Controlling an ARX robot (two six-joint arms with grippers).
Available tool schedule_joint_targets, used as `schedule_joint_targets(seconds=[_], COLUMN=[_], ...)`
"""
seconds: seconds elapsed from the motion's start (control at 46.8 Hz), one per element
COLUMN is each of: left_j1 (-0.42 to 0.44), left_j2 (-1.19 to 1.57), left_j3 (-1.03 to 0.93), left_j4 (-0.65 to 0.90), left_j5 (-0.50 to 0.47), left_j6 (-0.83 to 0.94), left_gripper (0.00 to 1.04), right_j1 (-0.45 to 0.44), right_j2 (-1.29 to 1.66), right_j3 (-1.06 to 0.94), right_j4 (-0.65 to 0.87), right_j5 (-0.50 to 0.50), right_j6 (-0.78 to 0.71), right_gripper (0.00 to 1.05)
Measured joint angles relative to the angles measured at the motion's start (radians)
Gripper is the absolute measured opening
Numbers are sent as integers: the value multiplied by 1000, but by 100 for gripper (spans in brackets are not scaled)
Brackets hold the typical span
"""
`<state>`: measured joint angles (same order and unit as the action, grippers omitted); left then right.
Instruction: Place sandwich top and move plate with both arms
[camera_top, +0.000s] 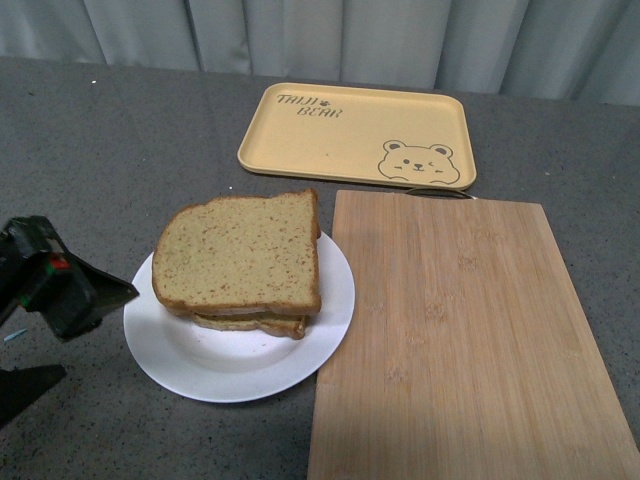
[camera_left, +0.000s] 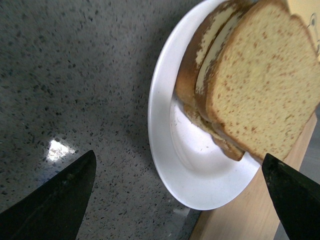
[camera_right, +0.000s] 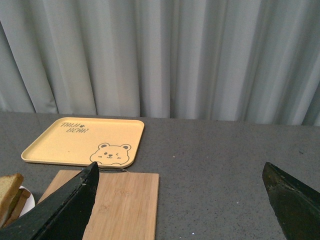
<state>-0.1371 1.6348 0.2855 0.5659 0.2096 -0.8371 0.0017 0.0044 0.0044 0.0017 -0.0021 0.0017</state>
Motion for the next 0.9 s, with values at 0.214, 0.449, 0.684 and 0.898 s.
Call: schedule_joint_targets(seconds=[0.214, 0.449, 0.684, 0.898], left_j1=[-37, -89, -101, -85], left_j2=[126, 236, 308, 349], left_j3=[43, 105, 134, 156], left_j4=[35, 44, 64, 87], left_j5=[14, 1, 16, 45], left_j6=[-32, -36, -61, -100], left_gripper=[98, 89, 53, 23], right_j1=[0, 0, 0, 0], right_j2=[0, 0, 0, 0], right_j3=[0, 0, 0, 0], right_j4=[0, 0, 0, 0], right_j5=[0, 0, 0, 0], right_j6=[0, 0, 0, 0], right_gripper=[95, 95, 95, 95])
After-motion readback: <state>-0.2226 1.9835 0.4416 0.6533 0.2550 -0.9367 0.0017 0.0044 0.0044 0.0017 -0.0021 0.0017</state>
